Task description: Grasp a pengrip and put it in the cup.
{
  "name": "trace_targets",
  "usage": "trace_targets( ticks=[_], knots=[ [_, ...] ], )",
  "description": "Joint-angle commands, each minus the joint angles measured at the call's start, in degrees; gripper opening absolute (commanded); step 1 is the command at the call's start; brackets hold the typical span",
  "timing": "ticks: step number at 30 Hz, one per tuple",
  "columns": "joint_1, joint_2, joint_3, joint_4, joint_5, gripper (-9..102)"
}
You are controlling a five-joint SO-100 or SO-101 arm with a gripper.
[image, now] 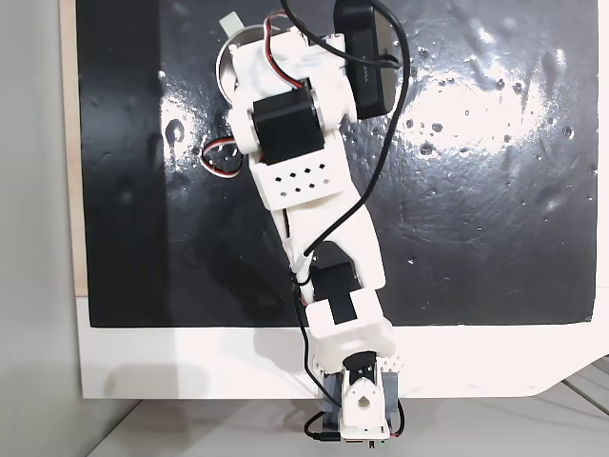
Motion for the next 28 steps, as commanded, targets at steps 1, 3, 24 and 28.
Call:
trace_targets(
  ticks=[1, 3, 24, 28],
  knots=[
    [-0.53, 0.62, -6.86, 0.0, 0.53, 1],
    [-0.44, 0.62, -6.94, 0.0, 0.35, 5],
    [0.62, 3.08, -5.01, 0.35, -0.44, 40],
    [1.23, 3.34, -4.57, 0.35, -0.97, 40]
  ],
)
